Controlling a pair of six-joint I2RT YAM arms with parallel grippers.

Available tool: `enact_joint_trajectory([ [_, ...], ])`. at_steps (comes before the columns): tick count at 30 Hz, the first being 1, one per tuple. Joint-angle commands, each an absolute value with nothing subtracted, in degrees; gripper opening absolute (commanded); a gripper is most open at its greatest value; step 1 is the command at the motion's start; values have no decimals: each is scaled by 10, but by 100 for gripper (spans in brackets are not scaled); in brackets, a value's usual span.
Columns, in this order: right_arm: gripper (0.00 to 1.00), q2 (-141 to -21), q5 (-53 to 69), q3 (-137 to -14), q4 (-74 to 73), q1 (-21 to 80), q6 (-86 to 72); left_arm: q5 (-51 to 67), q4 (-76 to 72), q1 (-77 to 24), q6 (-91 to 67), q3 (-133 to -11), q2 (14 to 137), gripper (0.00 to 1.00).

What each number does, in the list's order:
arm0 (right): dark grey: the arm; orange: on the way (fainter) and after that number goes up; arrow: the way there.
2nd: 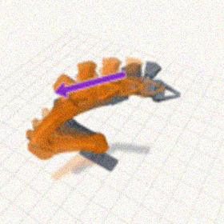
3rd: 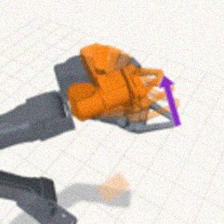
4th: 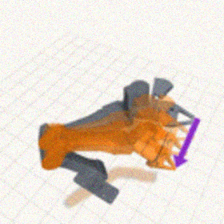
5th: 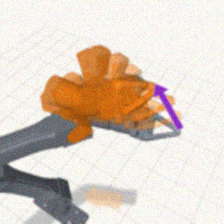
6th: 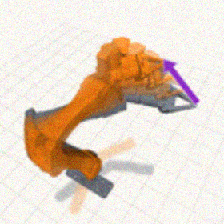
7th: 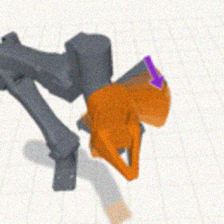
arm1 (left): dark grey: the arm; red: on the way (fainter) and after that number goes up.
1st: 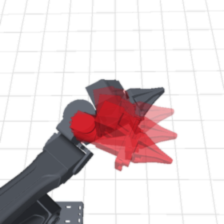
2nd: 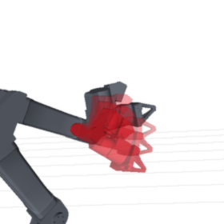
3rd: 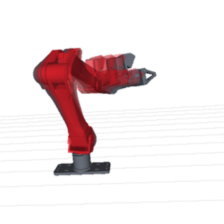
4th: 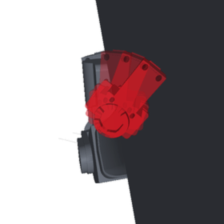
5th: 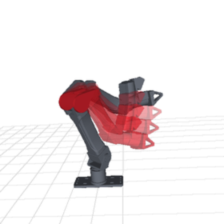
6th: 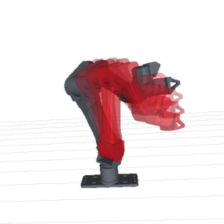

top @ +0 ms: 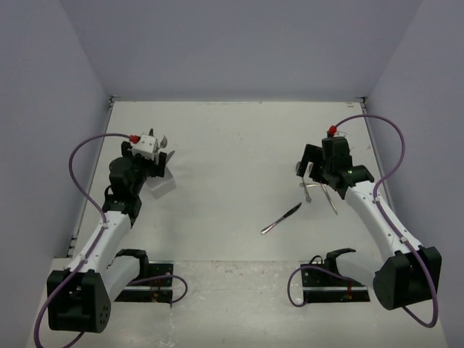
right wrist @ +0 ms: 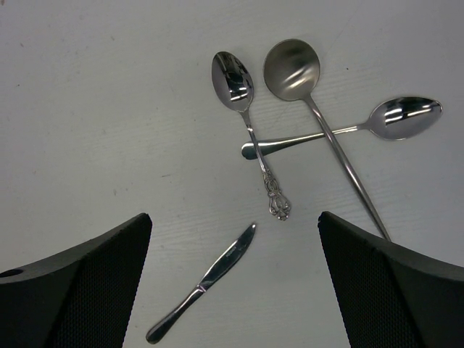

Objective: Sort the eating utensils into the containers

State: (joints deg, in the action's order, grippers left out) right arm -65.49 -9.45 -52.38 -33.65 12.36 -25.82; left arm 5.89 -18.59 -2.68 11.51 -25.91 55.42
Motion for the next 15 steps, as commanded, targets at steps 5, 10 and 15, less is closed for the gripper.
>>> enact_joint_trajectory([
  [5, 99, -627, -100, -534, -328, 125, -264, 98, -89, -27, 6, -419, 523, 100],
  [10, 99, -611, -128, -526, -369, 105, -330, 28, 46, -200, -34, -559, 641, 100],
  [15, 99, -603, -142, -519, -404, 66, -393, -3, 87, -418, 29, -596, 760, 100],
])
